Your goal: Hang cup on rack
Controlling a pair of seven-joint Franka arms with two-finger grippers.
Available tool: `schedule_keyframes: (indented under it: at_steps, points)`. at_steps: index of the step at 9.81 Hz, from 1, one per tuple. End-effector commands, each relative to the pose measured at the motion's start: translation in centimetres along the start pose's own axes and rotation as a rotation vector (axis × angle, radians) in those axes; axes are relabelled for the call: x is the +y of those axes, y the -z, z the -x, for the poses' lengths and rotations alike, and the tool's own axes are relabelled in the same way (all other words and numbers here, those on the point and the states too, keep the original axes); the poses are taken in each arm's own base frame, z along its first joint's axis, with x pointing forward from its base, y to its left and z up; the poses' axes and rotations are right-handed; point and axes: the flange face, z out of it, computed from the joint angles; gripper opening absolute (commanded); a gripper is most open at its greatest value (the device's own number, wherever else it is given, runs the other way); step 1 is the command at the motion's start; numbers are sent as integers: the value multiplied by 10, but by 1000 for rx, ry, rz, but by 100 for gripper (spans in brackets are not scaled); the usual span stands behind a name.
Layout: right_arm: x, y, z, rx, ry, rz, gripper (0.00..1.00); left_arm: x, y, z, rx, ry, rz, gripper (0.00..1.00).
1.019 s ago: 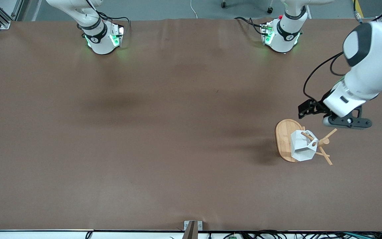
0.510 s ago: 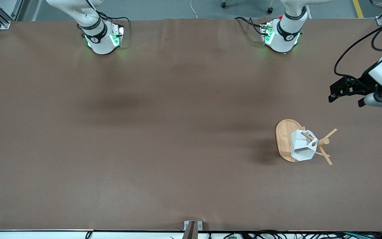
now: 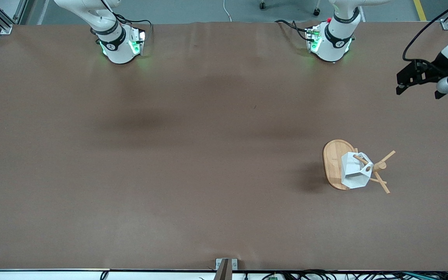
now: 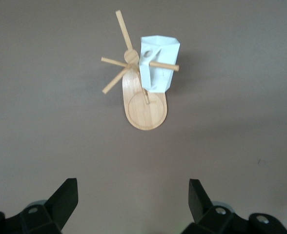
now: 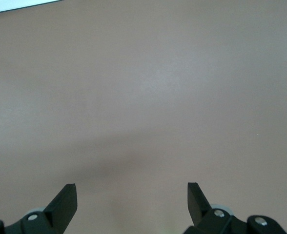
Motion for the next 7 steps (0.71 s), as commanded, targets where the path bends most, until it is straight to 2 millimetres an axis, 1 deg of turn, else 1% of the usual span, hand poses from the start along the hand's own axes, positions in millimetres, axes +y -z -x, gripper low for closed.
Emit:
schedule_keyframes:
  at_steps: [1,4,7]
  points:
    - [-1,2,2,2,9,0,100,2,-21,13,-48,45,-15,100]
    - [0,1,3,-1,7,0,100,8,-18,13,-46,59,-1,100]
    - [0,1,3,-2,7,0,100,9,-16,11,-41,54,5,100]
